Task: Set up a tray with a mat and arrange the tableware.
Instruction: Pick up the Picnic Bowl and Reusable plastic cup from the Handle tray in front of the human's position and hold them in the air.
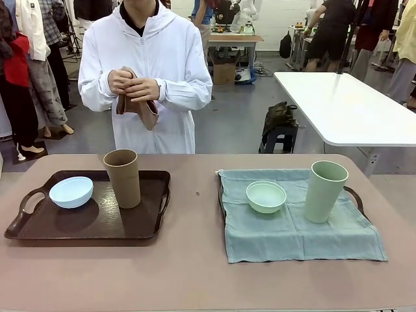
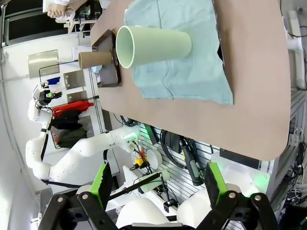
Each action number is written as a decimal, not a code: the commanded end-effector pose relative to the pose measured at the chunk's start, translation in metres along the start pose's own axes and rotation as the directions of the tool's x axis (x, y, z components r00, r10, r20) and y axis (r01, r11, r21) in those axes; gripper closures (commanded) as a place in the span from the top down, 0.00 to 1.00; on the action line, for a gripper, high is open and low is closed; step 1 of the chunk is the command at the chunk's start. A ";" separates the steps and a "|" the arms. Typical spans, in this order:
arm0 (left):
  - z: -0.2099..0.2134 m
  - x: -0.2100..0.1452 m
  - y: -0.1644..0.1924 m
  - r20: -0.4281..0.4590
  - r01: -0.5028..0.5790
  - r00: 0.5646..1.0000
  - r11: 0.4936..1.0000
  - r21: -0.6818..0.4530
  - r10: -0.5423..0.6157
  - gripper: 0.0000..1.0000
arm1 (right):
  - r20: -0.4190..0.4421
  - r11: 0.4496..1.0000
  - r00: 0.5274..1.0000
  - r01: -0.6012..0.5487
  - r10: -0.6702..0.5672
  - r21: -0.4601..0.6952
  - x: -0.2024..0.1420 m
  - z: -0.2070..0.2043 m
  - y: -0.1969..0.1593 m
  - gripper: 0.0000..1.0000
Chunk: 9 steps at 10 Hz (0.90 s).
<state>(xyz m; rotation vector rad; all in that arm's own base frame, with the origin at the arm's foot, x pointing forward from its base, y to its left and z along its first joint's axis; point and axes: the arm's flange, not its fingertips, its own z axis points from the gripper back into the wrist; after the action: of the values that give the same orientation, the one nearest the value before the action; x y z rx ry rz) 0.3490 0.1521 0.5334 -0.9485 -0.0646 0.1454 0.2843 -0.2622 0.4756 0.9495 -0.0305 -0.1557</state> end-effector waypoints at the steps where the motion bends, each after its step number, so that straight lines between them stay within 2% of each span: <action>1: -0.001 -0.004 -0.022 0.009 0.043 0.999 0.996 0.074 -0.043 0.86 | -0.007 0.986 0.986 -0.167 0.167 -0.025 0.003 -0.008 0.029 1.00; 2: -0.003 -0.007 -0.042 -0.010 0.098 0.995 0.984 0.146 -0.097 0.86 | 0.053 0.949 0.955 -0.281 0.291 -0.145 0.005 -0.032 0.071 1.00; 3: -0.006 -0.006 -0.063 -0.047 0.136 0.991 0.967 0.216 -0.129 0.86 | 0.052 0.915 0.934 -0.335 0.354 -0.225 0.005 -0.054 0.097 1.00; 4: -0.012 -0.002 -0.083 -0.063 0.127 0.991 0.955 0.269 -0.115 0.86 | 0.029 0.846 0.887 -0.428 0.460 -0.318 0.005 -0.092 0.136 1.00; 5: -0.018 0.000 -0.098 -0.076 0.126 0.991 0.941 0.313 -0.107 0.86 | -0.009 0.768 0.825 -0.529 0.565 -0.361 0.003 -0.128 0.168 1.00; 7: -0.030 0.002 -0.121 -0.114 0.102 0.992 0.904 0.415 -0.060 0.86 | -0.064 0.604 0.677 -0.692 0.733 -0.395 -0.007 -0.210 0.213 1.00; 9: -0.031 0.017 -0.142 -0.131 0.046 0.991 0.906 0.422 0.011 0.86 | -0.155 0.458 0.518 -0.834 0.841 -0.307 -0.031 -0.304 0.242 1.00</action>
<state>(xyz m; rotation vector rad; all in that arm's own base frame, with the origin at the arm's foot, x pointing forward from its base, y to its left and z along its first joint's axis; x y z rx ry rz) 0.3741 0.0458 0.6194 -0.5363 0.0318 0.0461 0.3026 0.1000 0.5216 0.4282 -0.4530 0.6828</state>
